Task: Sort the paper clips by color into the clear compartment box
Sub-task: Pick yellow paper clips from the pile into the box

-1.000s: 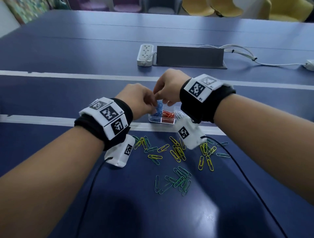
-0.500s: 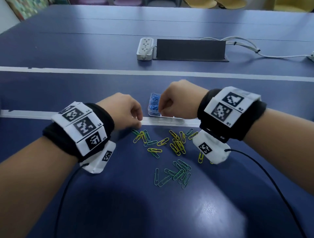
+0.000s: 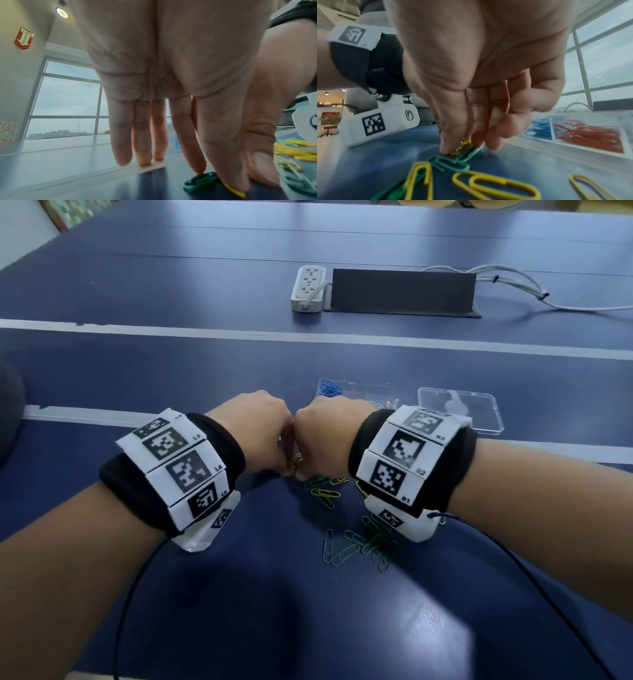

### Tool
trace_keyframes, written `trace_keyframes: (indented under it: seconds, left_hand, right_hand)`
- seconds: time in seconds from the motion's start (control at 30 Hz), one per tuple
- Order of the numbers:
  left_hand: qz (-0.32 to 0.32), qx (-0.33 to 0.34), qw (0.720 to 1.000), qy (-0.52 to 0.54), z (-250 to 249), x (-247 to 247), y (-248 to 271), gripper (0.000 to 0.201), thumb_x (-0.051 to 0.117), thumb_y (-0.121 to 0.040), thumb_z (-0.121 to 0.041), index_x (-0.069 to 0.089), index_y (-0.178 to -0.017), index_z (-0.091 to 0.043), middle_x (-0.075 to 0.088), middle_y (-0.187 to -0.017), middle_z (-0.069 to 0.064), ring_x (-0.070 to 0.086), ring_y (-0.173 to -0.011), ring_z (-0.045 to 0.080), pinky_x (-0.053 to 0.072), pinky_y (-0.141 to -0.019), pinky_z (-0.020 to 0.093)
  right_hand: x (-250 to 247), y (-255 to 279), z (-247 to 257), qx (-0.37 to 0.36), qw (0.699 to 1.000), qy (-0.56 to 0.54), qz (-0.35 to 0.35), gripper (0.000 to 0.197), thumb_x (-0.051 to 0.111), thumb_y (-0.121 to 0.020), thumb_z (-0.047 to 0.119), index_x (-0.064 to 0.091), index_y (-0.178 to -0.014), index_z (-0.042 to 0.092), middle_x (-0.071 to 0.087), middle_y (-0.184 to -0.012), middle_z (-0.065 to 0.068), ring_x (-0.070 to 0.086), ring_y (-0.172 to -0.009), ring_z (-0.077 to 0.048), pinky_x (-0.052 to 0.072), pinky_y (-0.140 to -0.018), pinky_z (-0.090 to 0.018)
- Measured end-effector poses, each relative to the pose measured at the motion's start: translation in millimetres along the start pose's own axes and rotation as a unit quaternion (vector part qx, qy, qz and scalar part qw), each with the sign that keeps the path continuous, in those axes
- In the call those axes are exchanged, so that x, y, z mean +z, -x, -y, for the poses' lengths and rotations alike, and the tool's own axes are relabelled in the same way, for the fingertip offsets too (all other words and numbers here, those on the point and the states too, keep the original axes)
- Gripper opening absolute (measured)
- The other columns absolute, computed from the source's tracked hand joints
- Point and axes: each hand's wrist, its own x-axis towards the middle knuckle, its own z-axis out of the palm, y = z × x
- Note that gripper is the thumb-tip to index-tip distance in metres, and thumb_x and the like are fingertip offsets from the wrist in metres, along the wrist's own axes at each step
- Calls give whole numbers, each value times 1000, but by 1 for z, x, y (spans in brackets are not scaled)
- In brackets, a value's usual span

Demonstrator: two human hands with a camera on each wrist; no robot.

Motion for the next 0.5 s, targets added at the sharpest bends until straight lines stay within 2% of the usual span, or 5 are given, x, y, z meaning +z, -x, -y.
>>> trace_keyframes:
  seconds: [0.07, 0.13, 0.23, 0.4, 0.5]
  left_hand:
    - [-5, 5, 1000, -1, 1, 1, 1, 15, 74, -68, -34, 60, -63, -30, 69, -84, -4, 63, -82, 19, 52, -72, 29]
    - [-10, 13, 1000, 4, 2, 1, 1, 11, 71, -70, -33, 63, -64, -30, 70, -87, -5, 63, -82, 18, 52, -74, 28]
    - [-11, 16, 1000, 13, 4, 3, 1, 9, 67, -72, -30, 64, -64, -31, 69, -91, -6, 62, -85, 18, 50, -74, 27]
    - [-9, 18, 998, 51, 7, -1, 4, 13, 60, -75, -26, 58, -62, -27, 66, -81, -3, 58, -76, 18, 49, -70, 28]
    - [5, 33, 998, 51, 9, -3, 4, 7, 61, -75, -24, 63, -68, -24, 69, -87, -2, 59, -82, 18, 52, -79, 34]
  right_hand:
    - [0, -1, 1, 6, 1000, 2, 4, 17, 71, -75, 36, 62, -78, 21, 34, -58, 6, 40, -53, -18, 31, -49, -23]
    - [1, -2, -2, 14, 1000, 13, 9, 35, 68, -77, 32, 44, -57, 18, 36, -57, 5, 36, -50, -14, 27, -45, -21]
    - [1, -5, -6, 14, 1000, 22, 8, 38, 60, -80, 26, 37, -51, 17, 38, -54, 1, 41, -54, -21, 32, -48, -22]
    - [-1, -5, -9, 11, 1000, -5, 18, 21, 58, -80, 28, 69, -84, 10, 56, -65, -4, 54, -71, -27, 43, -63, -26]
    - [-1, -6, -10, -7, 999, -32, 16, 23, 65, -75, 33, 73, -89, 17, 71, -84, -5, 63, -80, -25, 55, -73, -30]
